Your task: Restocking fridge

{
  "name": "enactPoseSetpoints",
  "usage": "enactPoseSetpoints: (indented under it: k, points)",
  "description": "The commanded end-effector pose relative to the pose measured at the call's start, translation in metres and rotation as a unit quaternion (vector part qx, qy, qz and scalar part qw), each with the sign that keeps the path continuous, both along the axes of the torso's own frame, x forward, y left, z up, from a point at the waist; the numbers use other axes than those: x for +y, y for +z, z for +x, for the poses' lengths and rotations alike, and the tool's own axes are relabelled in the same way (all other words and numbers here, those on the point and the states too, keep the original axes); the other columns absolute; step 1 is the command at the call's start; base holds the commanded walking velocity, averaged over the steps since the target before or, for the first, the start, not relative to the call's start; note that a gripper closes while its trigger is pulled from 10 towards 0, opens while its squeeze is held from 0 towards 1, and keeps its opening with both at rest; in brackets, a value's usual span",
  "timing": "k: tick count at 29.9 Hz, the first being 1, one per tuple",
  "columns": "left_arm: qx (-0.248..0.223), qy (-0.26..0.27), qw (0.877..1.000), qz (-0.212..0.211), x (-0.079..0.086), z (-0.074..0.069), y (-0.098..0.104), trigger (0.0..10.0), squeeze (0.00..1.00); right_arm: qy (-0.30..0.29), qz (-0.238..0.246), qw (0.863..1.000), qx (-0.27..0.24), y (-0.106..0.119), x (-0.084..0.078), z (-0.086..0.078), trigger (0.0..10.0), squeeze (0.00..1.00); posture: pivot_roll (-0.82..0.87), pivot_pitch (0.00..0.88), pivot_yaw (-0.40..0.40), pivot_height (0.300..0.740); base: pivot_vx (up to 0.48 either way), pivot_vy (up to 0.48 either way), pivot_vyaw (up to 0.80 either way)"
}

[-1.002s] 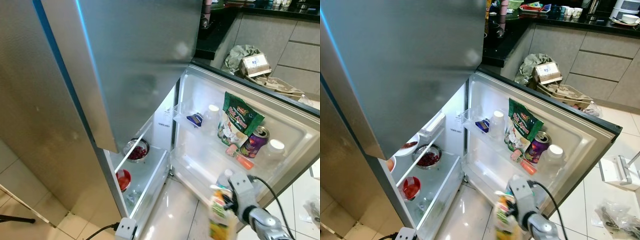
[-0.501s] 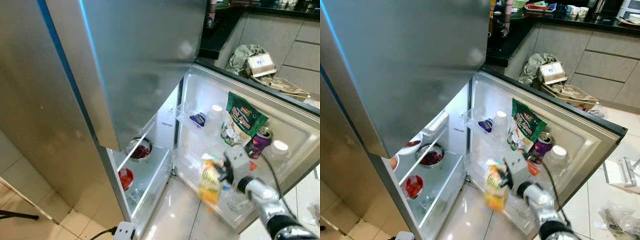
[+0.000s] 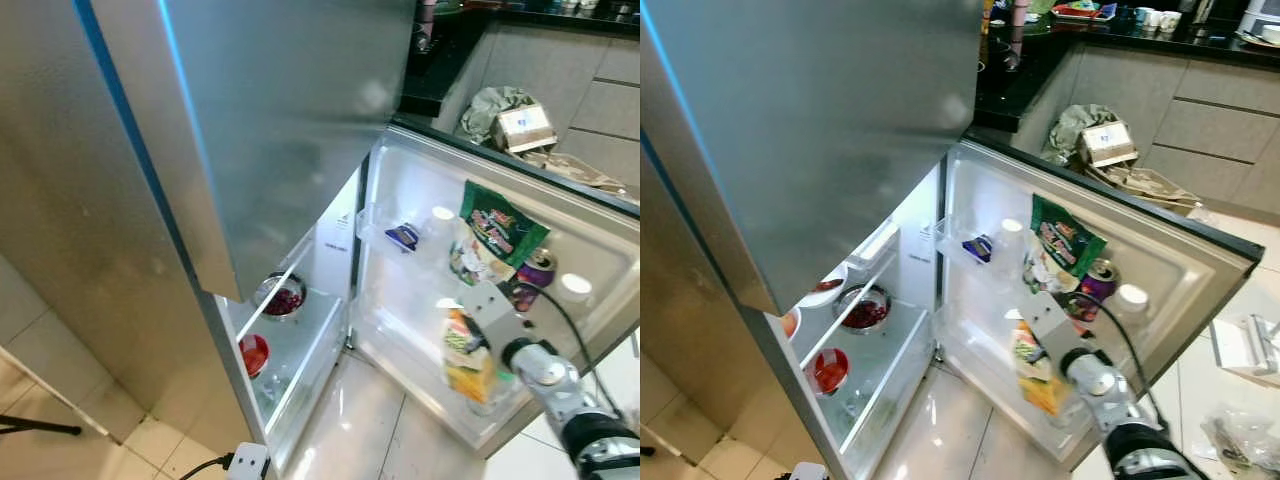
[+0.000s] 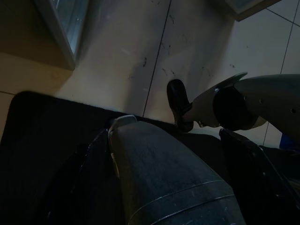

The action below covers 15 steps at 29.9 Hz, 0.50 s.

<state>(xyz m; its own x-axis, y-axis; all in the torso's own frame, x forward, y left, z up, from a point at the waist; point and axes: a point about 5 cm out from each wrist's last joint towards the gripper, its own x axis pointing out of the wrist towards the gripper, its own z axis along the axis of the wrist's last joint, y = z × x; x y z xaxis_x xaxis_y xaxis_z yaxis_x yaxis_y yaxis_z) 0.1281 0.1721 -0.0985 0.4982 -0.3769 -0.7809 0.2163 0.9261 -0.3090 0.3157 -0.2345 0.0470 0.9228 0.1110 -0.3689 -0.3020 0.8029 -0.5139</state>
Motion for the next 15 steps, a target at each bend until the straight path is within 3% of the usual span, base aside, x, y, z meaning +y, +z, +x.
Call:
enactPoseSetpoints:
  k: [1,4,9,12,15]
  points:
    - [0.007,-0.003,1.0,0.005,0.003,-0.004,-0.001,10.0,0.0,-0.028,-0.014,0.999,-0.027,0.013,-0.013,0.006,10.0,0.0,0.0,0.0,-0.058,0.74,0.0,0.0,0.0]
    - [0.007,-0.003,1.0,0.004,0.003,-0.004,-0.001,10.0,0.0,-0.055,-0.023,0.998,-0.033,0.015,-0.026,0.004,10.0,0.0,-0.01,0.0,-0.056,0.74,0.0,0.0,0.0]
    - [0.006,-0.004,1.0,0.002,0.003,-0.003,-0.001,10.0,0.0,-0.066,-0.045,0.996,-0.033,0.015,-0.034,0.002,10.0,0.0,-0.01,0.0,-0.059,0.74,0.0,0.0,0.0]
    - [0.001,-0.01,1.0,0.0,0.001,-0.002,0.0,10.0,0.0,-0.053,-0.023,0.998,-0.023,0.011,-0.027,0.0,10.0,0.0,-0.01,0.0,-0.06,0.74,0.0,0.0,0.0]
    - [-0.009,-0.019,1.0,-0.003,-0.003,0.003,0.001,10.0,0.0,0.002,0.07,0.997,0.031,-0.009,-0.001,-0.008,10.0,0.0,-0.01,0.0,-0.061,0.74,0.0,0.0,0.0]
